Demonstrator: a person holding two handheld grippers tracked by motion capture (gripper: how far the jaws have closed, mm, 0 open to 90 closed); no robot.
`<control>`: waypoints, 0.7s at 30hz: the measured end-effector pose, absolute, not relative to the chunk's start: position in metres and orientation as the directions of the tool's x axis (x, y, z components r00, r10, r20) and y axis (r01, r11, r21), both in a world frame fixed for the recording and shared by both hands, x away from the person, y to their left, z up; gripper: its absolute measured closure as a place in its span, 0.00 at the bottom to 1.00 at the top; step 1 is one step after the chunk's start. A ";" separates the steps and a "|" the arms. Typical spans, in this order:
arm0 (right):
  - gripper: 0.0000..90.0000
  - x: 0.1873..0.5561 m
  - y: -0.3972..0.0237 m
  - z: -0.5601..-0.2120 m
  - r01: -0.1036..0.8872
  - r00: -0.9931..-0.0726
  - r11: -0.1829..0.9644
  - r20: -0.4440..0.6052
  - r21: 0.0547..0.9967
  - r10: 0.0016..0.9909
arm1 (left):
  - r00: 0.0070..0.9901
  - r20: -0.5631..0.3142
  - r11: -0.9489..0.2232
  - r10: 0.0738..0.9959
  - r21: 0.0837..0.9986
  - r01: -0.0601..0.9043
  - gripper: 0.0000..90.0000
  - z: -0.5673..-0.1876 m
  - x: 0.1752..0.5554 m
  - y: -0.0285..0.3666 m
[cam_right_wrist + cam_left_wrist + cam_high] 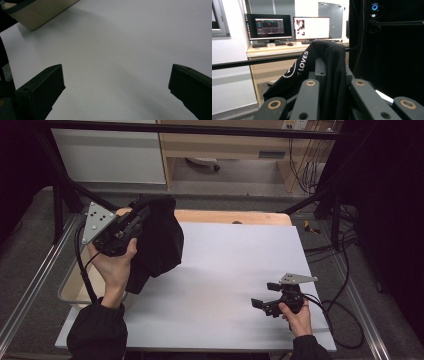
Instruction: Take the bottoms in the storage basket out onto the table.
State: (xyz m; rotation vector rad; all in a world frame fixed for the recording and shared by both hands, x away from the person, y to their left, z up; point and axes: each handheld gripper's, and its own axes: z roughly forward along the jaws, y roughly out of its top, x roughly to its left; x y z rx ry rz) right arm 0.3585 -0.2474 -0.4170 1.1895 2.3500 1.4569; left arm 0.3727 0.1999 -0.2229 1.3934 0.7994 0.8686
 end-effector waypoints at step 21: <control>0.01 0.358 -0.247 -0.417 0.549 -0.681 0.220 0.278 0.807 0.678 | 0.518 0.045 -0.032 0.854 0.999 -0.034 0.91 -0.227 0.375 0.171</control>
